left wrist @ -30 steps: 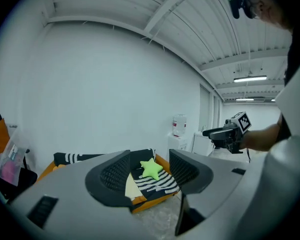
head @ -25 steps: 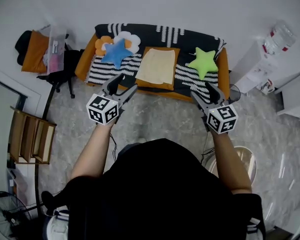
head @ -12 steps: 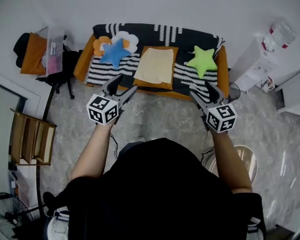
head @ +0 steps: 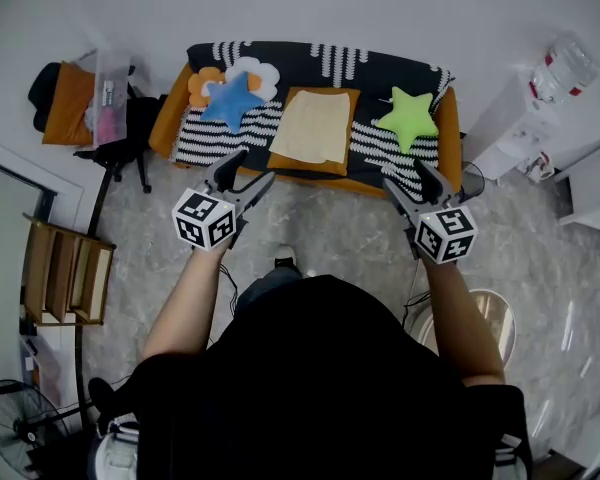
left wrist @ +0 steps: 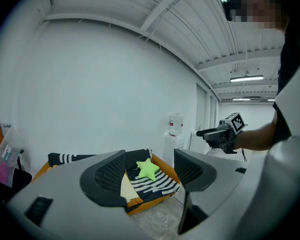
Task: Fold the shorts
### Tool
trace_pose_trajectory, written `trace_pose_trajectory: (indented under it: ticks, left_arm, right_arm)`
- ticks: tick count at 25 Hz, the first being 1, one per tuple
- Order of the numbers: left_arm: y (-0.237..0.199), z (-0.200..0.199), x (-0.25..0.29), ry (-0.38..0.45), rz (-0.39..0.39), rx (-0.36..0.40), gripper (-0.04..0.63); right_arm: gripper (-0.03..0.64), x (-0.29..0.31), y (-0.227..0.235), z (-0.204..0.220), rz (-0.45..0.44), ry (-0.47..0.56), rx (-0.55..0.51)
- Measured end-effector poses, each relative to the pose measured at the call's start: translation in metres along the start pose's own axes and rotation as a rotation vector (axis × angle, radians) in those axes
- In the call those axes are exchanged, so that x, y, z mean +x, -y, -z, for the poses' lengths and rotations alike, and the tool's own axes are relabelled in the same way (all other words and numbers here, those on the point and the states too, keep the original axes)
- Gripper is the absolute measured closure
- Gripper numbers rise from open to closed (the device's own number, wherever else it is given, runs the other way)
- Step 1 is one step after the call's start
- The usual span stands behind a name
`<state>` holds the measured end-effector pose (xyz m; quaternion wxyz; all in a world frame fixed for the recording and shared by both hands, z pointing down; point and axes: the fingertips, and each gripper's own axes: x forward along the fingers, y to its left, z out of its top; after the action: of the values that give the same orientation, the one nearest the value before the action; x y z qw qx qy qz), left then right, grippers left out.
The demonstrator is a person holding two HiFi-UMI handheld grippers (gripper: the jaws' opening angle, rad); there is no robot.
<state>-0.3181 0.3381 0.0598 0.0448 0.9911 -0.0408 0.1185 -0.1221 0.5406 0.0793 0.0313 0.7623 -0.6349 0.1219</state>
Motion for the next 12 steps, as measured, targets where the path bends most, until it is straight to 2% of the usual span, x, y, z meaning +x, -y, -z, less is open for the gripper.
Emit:
trace_pose_trajectory:
  ticks: [12]
  left_arm:
    - [-0.026,0.008,-0.002,-0.003,-0.030,-0.024,0.285]
  right_arm:
    - [0.285,0.025,-0.003,0.005,-0.022,-0.015,0.013]
